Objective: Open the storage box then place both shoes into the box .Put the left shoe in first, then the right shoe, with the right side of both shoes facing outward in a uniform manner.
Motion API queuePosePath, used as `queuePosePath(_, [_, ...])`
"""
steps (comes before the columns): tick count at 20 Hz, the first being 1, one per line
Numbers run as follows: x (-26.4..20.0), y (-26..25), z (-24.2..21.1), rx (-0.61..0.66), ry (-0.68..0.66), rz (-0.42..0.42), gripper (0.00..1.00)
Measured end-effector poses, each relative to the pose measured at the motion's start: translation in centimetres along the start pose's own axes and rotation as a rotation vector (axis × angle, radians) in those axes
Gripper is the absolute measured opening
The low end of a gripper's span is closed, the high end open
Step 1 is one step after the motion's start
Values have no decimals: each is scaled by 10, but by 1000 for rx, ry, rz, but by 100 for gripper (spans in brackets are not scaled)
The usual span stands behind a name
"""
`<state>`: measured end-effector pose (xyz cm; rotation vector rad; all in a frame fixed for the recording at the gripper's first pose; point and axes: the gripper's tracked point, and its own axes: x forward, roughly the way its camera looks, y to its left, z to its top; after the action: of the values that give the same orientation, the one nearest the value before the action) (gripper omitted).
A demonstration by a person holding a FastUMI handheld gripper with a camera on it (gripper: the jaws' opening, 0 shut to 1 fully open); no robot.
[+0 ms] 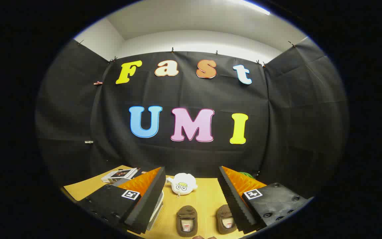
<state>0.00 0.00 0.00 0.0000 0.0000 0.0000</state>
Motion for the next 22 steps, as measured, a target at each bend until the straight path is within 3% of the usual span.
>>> queuePosePath(11, [17,-7,-21,-10,34,69,97])
queuePosePath(22, [19,-10,-46,13,110,68,97])
